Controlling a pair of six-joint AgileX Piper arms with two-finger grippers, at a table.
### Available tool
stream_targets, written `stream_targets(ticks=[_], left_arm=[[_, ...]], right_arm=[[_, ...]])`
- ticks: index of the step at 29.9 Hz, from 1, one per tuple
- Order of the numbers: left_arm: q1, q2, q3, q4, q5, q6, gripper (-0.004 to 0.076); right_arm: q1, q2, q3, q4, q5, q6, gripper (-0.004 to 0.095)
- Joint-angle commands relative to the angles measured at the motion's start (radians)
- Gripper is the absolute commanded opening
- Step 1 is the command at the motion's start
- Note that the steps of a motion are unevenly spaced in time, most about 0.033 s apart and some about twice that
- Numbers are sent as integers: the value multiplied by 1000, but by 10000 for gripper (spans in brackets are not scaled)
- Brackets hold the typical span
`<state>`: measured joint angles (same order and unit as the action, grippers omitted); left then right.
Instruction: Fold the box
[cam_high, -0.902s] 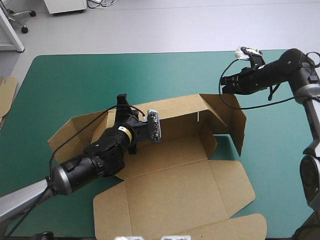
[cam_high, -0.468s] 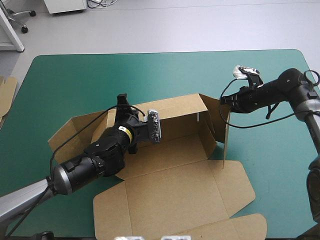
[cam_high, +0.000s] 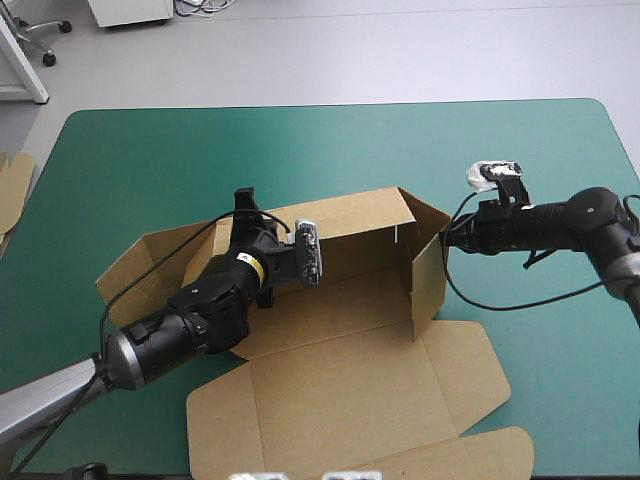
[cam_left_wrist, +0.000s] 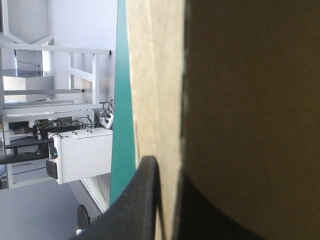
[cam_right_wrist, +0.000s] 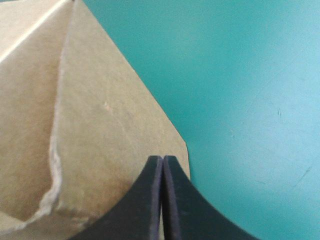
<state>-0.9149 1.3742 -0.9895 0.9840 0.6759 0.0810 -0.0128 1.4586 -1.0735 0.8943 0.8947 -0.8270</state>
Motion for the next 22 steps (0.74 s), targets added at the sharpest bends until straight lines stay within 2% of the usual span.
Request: stream_targets(ticks=[1,8,11,14,18,20,22], left_arm=[[-20,5,12,-168,-22,-17,-15],[-20,5,12,-177,-24,-17,-15],[-20,5,12,-177,-24,-17,-15],[-20,5,12,-177,-24,-17,-15],[-20,5,12,-177,-22,-17,-15],[-20,5,12,-177,-22,-17,-15],[-20,5,12,-177,-22,-17,-15]], right_arm=[[-11,-80,22,82,-49,-94,-28],[-7,-90,34,78,-11,-110,-21],[0,-100,34,78,25,-123,33],[23,-110,34,70,31,-130,169],[33,-114,34,65,52,-120,420],[33,-114,34,60,54,-112,488],[33,-114,34,64,64,-112,510]])
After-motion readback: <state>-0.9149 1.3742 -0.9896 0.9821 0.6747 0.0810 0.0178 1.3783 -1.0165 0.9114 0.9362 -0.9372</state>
